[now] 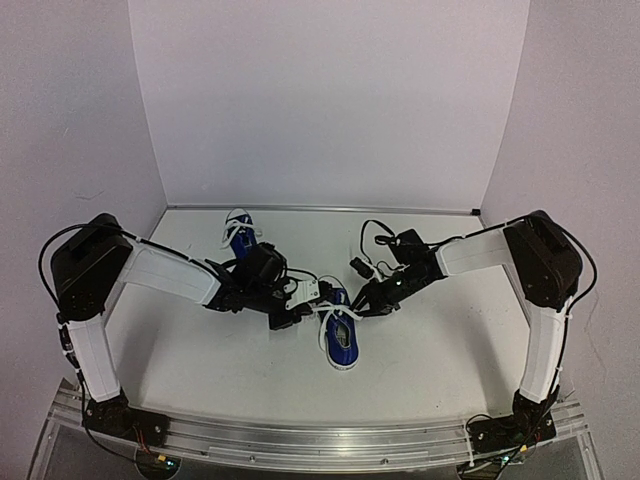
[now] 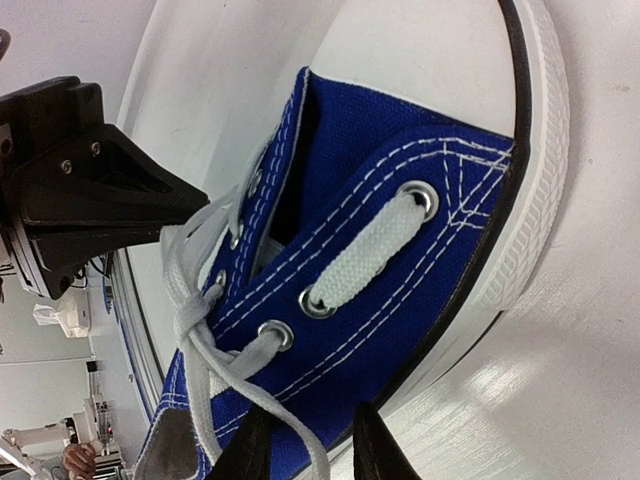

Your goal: Tie the shoes

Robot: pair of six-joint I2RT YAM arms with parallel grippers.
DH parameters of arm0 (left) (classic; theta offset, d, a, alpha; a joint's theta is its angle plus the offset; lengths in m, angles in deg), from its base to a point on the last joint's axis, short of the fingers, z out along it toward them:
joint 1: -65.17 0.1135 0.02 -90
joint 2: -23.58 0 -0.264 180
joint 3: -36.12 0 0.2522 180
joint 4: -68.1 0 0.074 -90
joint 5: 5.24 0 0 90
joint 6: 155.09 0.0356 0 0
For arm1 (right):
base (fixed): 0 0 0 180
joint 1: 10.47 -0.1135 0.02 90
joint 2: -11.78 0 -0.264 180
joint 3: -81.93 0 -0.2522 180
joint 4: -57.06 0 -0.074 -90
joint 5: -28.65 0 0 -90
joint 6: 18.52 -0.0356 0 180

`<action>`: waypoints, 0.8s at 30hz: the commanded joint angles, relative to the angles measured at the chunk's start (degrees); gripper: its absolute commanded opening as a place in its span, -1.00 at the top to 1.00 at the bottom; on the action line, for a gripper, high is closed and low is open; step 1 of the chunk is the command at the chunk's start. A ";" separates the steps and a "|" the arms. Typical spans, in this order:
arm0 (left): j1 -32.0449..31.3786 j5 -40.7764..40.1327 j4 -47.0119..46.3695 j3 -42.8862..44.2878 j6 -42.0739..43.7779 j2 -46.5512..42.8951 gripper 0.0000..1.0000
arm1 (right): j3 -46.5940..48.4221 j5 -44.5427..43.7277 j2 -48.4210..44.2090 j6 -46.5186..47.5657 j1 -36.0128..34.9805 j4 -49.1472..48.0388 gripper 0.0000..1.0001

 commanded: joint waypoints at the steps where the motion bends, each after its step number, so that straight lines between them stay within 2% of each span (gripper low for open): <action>1: 0.61 -2.26 2.30 -1.81 -0.99 -3.77 1.00 | 2.00 0.22 0.05 0.75 -0.45 0.45 0.49; 7: 0.64 -1.95 4.64 -3.34 -0.44 -4.67 1.00 | 2.21 0.38 -0.16 0.76 -0.57 0.68 0.61; 12: 0.62 -0.48 8.73 -3.35 1.27 -5.03 0.97 | 2.32 0.37 -0.50 0.84 -0.57 0.91 0.89; 13: 0.64 -0.42 8.76 -3.19 1.02 -5.06 0.89 | 2.35 0.21 -0.59 0.82 -0.54 0.94 0.96; 16: 0.72 -0.31 5.41 -3.97 -0.47 -6.21 0.34 | 2.27 -0.80 -1.27 0.67 -0.57 1.04 1.00; 17: 0.72 -0.65 3.62 -4.30 -0.69 -6.67 0.23 | 2.27 -1.26 -1.59 0.58 -0.56 1.10 1.00; 20: 0.93 -2.13 0.25 -3.85 -0.47 -6.70 0.14 | 2.24 -2.99 -2.70 0.49 -0.53 1.33 1.00; 24: 1.27 -3.20 -0.26 -0.64 1.13 -4.24 0.15 | 2.26 -5.66 -4.13 0.20 -0.54 1.74 1.00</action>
